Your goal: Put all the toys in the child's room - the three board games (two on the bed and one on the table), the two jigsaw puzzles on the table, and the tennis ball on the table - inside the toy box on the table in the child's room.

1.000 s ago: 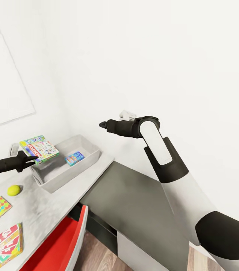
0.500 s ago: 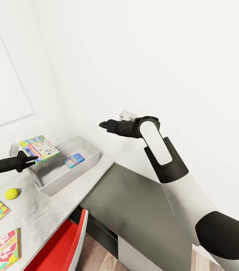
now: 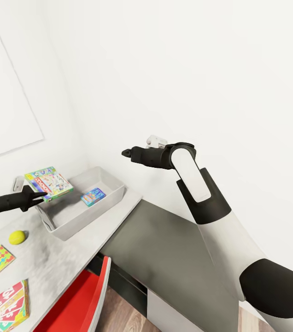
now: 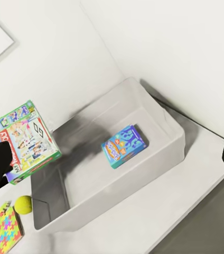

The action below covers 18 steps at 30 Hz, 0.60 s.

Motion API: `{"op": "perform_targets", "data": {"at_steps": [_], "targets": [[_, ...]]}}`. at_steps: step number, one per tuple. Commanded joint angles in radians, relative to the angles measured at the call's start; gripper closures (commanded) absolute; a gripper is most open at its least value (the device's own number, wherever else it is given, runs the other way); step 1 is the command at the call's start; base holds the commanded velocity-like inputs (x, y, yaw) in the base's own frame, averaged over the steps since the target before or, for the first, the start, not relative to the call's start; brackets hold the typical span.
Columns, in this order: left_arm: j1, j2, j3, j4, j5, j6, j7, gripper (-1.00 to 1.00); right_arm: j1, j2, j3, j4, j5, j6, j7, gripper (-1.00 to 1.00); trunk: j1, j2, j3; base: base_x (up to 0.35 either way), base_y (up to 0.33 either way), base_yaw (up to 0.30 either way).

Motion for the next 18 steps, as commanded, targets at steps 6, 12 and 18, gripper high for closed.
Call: {"op": "perform_targets", "data": {"at_steps": [6,12,18], "targets": [[-0.001,-0.009,-0.001,0.003,-0.013,0.004,0.021,1.0,-0.001,0.0,0.0,-0.005,-0.009,0.003,-0.012,-1.0,0.001,-0.002,-0.002,0.0,0.0,0.0],[-0.002,-0.02,0.002,0.004,-0.013,0.001,0.092,1.0,-0.001,0.0,0.001,-0.007,-0.009,0.003,-0.012,-1.0,0.001,-0.002,-0.002,0.0,0.0,0.0],[-0.002,-0.05,-0.004,0.004,-0.014,-0.019,0.11,1.0,-0.001,0.0,0.002,-0.009,-0.009,0.004,-0.012,-1.0,0.001,-0.002,-0.002,0.0,0.0,0.0]]}}
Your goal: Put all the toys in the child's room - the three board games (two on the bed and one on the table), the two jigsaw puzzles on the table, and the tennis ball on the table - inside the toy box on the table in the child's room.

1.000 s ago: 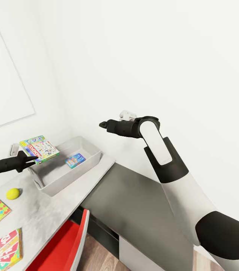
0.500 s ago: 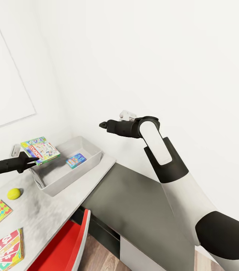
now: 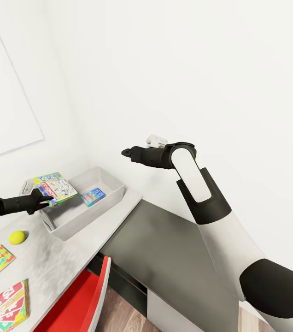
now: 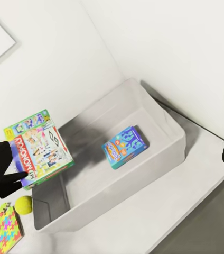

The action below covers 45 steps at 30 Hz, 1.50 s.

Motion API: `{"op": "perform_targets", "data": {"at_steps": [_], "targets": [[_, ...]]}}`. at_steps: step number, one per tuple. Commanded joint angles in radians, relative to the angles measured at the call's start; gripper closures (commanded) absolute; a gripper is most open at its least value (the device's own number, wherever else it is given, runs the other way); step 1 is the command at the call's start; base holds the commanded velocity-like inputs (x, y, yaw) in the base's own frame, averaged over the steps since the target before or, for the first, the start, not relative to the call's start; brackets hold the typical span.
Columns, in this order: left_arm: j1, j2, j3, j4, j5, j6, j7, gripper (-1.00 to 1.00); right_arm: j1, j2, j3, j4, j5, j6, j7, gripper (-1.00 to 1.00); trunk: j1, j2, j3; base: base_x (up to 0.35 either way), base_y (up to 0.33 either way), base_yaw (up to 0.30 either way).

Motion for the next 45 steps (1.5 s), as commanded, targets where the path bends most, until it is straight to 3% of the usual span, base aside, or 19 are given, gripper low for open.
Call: {"op": "perform_targets", "data": {"at_steps": [1,5,12,20,27,45], "targets": [[-0.002,-0.006,0.002,0.0,-0.009,-0.006,0.0,1.0,-0.001,0.0,0.0,-0.001,-0.009,0.002,-0.01,-1.0,0.001,-0.002,-0.002,0.0,0.0,0.0],[-0.002,-0.038,-0.013,0.0,-0.005,-0.048,0.064,1.0,-0.001,0.0,0.0,-0.001,-0.009,0.005,-0.01,-1.0,0.001,-0.002,-0.002,0.0,0.0,0.0],[-0.002,-0.065,-0.015,0.004,-0.006,-0.068,0.101,1.0,-0.001,0.0,0.0,-0.001,-0.008,0.007,-0.01,-1.0,0.001,-0.002,-0.002,0.0,0.0,0.0],[-0.002,-0.066,-0.015,0.08,-0.006,-0.126,0.148,1.0,-0.001,0.0,0.001,-0.001,-0.008,0.009,-0.01,-1.0,0.001,-0.002,-0.002,0.0,0.0,0.0],[-0.002,-0.064,-0.018,0.086,-0.007,-0.14,0.15,1.0,-0.001,0.0,0.031,-0.001,-0.008,0.004,-0.011,-1.0,0.001,-0.002,-0.002,0.0,0.0,0.0],[-0.001,-0.065,-0.024,0.092,-0.009,-0.213,0.15,1.0,-0.001,0.0,0.034,-0.001,-0.008,0.001,-0.012,-1.0,0.001,-0.002,-0.002,0.0,0.0,0.0]]}}
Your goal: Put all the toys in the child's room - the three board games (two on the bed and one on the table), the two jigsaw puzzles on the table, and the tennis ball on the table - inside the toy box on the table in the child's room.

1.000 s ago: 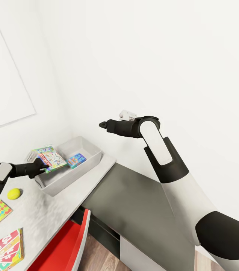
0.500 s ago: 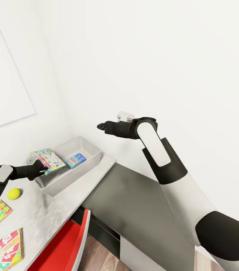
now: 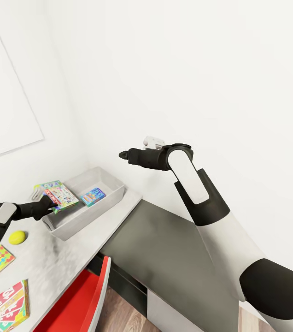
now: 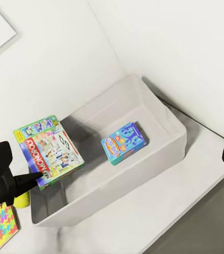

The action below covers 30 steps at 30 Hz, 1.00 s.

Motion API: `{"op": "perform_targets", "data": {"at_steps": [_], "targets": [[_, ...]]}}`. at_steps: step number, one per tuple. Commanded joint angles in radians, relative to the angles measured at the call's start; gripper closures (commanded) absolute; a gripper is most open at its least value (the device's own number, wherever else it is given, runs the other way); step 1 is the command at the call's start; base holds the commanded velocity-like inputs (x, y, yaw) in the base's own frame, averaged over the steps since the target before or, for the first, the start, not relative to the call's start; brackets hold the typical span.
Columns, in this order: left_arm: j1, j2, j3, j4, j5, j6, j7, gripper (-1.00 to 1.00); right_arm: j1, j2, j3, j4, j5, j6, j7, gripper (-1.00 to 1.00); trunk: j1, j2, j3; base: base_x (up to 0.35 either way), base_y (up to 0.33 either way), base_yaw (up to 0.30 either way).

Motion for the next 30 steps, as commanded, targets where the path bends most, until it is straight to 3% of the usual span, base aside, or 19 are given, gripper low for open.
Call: {"op": "perform_targets", "data": {"at_steps": [1,9,13,17,30], "targets": [[-0.001,-0.001,0.008,0.006,-0.004,0.003,-0.004,1.0,-0.001,0.0,0.0,-0.001,-0.009,0.001,-0.01,-1.0,0.001,-0.002,-0.002,0.0,0.0,0.0],[-0.001,-0.001,0.007,0.034,-0.004,-0.009,-0.004,1.0,-0.001,0.0,0.0,-0.001,-0.009,0.001,-0.01,-1.0,0.001,-0.002,-0.002,0.0,0.0,0.0],[-0.002,-0.001,-0.03,0.035,-0.004,-0.01,-0.004,1.0,-0.001,0.0,0.0,-0.001,-0.009,0.001,-0.01,-1.0,0.001,-0.002,-0.002,0.0,0.0,0.0],[-0.001,-0.001,-0.044,0.036,-0.004,-0.017,-0.004,1.0,-0.001,0.0,0.0,-0.001,-0.009,0.001,-0.01,-1.0,0.001,-0.002,-0.002,0.0,0.0,0.0],[-0.002,-0.001,-0.047,0.036,-0.004,-0.034,-0.005,1.0,-0.001,0.0,0.001,-0.001,-0.009,0.001,-0.01,-1.0,0.001,-0.002,-0.002,0.0,0.0,0.0]]}}
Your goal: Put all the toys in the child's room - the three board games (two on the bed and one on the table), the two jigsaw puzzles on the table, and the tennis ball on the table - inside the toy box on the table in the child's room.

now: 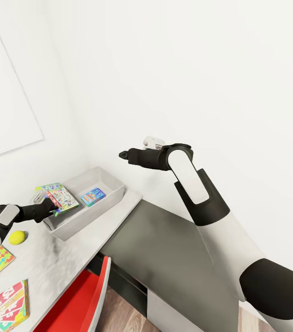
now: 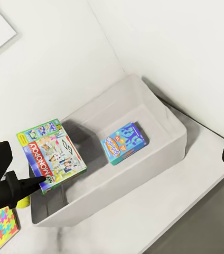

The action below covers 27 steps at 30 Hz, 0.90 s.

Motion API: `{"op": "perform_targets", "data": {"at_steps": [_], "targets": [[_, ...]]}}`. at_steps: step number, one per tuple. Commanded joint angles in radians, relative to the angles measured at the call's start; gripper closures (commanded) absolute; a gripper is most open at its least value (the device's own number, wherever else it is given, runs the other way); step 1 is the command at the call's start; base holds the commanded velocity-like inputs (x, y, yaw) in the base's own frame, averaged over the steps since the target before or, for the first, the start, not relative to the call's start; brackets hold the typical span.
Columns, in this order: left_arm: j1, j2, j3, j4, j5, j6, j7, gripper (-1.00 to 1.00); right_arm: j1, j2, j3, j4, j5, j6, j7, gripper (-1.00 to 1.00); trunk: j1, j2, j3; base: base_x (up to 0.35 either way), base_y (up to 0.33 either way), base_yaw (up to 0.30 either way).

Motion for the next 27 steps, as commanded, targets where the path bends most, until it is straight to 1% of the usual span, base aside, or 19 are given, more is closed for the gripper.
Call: {"op": "perform_targets", "data": {"at_steps": [1,11,27], "targets": [[-0.001,0.0,0.008,0.0,-0.004,0.007,-0.003,1.0,-0.001,0.0,0.001,-0.001,-0.009,0.001,-0.01,-1.0,0.001,-0.002,-0.002,0.0,0.0,0.0],[-0.001,-0.002,0.007,0.0,-0.004,0.005,-0.003,1.0,-0.001,0.0,0.001,-0.002,-0.008,0.001,-0.011,-1.0,0.001,-0.002,-0.002,0.0,0.0,0.0],[-0.001,-0.001,0.006,0.015,-0.004,-0.021,-0.007,1.0,-0.001,0.0,0.002,-0.003,-0.007,-0.003,-0.011,-1.0,0.001,-0.002,-0.002,0.0,0.0,0.0]]}}
